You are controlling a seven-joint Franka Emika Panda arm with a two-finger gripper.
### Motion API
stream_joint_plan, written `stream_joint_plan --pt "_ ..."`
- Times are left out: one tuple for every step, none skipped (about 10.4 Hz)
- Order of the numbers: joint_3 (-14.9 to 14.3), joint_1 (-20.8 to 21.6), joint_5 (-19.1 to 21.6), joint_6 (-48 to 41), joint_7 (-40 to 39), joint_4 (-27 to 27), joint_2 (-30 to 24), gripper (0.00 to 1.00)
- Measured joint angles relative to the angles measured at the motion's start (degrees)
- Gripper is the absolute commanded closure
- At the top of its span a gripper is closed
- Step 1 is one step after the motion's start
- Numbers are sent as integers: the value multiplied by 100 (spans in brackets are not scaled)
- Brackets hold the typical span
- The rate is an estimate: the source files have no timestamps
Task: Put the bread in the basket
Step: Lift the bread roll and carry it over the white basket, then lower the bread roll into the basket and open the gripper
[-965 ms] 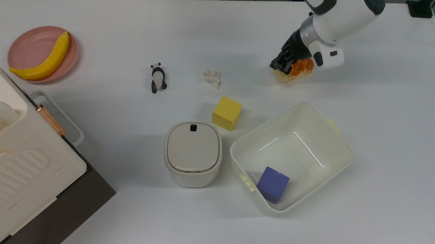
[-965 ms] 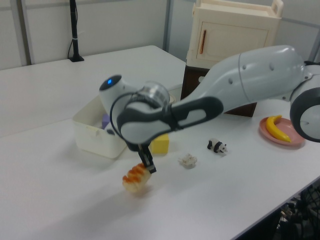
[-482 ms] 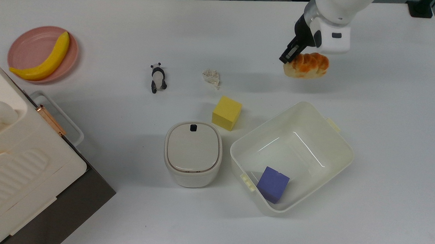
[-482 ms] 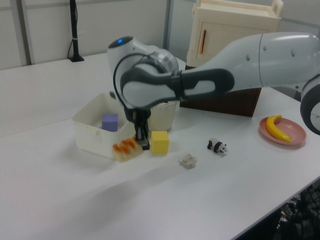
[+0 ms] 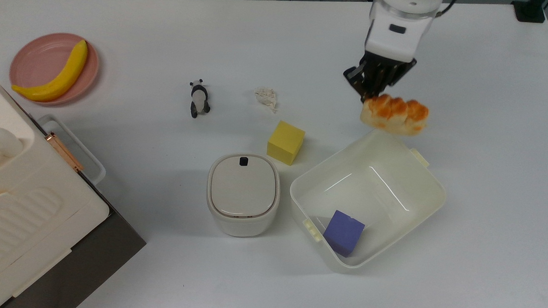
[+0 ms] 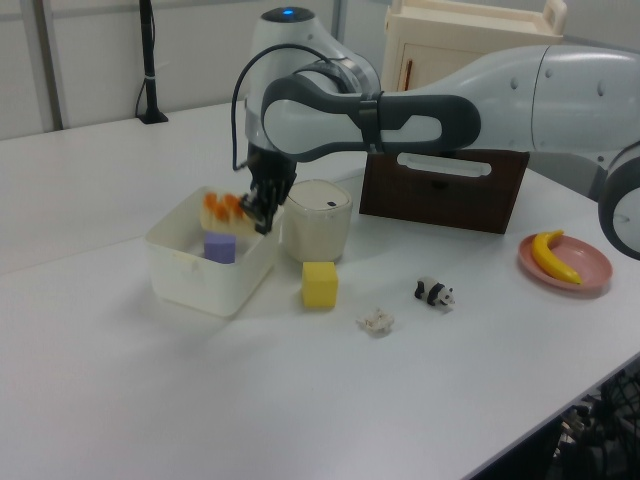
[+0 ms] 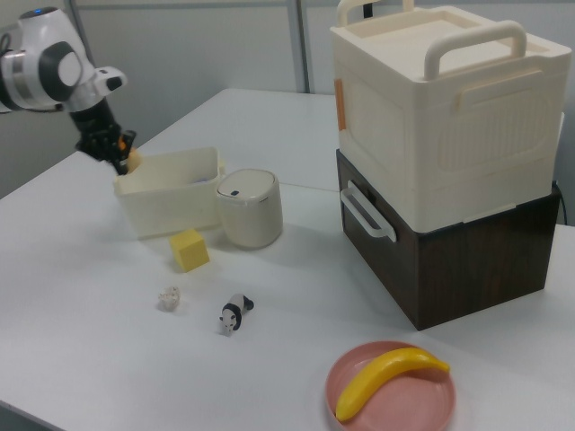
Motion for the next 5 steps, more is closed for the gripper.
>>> stream_joint_plan --pt "-1 -149 8 484 299 -3 64 90" --pt "-2 -276 12 923 495 -7 161 86" --pt "-1 -367 12 1348 621 -10 273 62" --pt "0 -435 12 1689 703 -11 382 39" --pt "0 -501 12 1832 747 -11 453 31"
